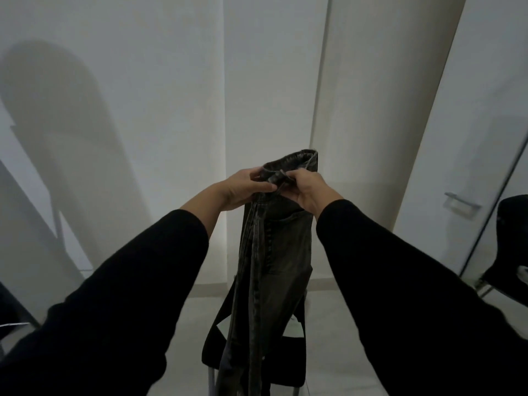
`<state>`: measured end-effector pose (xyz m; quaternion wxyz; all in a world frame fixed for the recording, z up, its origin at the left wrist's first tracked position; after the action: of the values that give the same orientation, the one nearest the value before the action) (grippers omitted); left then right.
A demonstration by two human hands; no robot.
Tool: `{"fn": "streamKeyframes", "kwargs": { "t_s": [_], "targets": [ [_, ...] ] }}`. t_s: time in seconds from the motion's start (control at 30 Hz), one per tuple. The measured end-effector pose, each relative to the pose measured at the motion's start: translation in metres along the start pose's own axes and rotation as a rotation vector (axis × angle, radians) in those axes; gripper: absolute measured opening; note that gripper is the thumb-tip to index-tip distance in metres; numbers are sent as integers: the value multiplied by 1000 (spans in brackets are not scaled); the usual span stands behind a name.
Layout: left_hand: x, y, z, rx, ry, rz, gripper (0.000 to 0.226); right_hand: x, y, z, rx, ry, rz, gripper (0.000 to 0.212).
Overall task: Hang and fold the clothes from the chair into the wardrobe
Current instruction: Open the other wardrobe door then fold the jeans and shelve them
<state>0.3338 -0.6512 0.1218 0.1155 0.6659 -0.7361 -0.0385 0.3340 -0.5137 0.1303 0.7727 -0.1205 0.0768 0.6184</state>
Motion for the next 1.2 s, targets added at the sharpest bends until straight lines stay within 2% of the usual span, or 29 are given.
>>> {"fn": "streamKeyframes", "kwargs": {
  "t_s": [0.1, 0.2, 0.23, 0.3, 0.37, 0.43, 0.47, 0.5, 0.57, 0.63, 0.7, 0.8, 0.83, 0.9, 1.0, 1.03, 1.13, 1.2],
  "targets": [
    [5, 6, -6, -54, 31, -169, 26, -2, -7, 9, 10, 24, 65, 21],
    [14, 14, -9, -83, 58, -502, 20, -4, -8, 19, 50, -1, 113, 31],
    [17, 16, -10, -72, 55, -565, 21, -1, -3, 21, 108, -50, 60, 33],
    [23, 19, -13, -45, 45, -606, 25, 15, 9, 23, 274, -213, -155, 41],
    [30, 22, -19, -42, 37, -612, 28, 34, 17, 20, 351, -353, -290, 69],
    [33, 20, -30, -78, 27, -606, 31, 47, 23, 11, 297, -408, -283, 99],
    [34, 20, -35, -103, 11, -595, 32, 49, 23, 6, 250, -377, -221, 105],
    [35, 20, -38, -125, -9, -581, 32, 48, 22, 2, 211, -341, -139, 102],
    [39, 18, -41, -155, -40, -578, 29, 44, 16, -3, 190, -336, -4, 74],
    [42, 15, -43, -177, -50, -593, 26, 40, 12, -3, 220, -293, -9, 52],
    [47, 15, -45, -183, -44, -616, 28, 35, 15, 1, 231, -195, -53, 39],
    [77, 20, -46, -167, -38, -678, 48, 2, 19, 10, 241, -84, -40, 18],
    [79, 18, -45, -151, -31, -650, 57, -2, 17, 14, 250, -50, -33, 12],
    [81, 11, -32, -106, -26, -544, 68, -8, 15, 24, 264, -5, -27, 8],
    [76, 1, 20, 77, -22, -374, 111, -13, 14, 39, 293, 52, -23, 12],
    [72, -1, 38, 130, -8, -314, 117, -15, 14, 45, 306, 64, -22, 13],
    [62, -7, 66, 202, 77, -269, 111, -20, 18, 58, 358, 45, -80, 17],
    [59, -9, 70, 204, 133, -340, 83, -21, 23, 64, 421, -41, -158, 28]
  ]
}}
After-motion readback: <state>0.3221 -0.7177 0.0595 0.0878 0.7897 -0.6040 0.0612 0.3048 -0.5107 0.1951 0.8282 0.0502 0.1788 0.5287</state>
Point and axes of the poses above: each hand's wrist, its own y-axis towards the middle knuckle, its own x-axis out of the back of the hand, z = x × y, the point moved 4 cm from there along y, towards the middle knuckle, and after that the axes turned 15 degrees about -z, right-handed, at the moved point
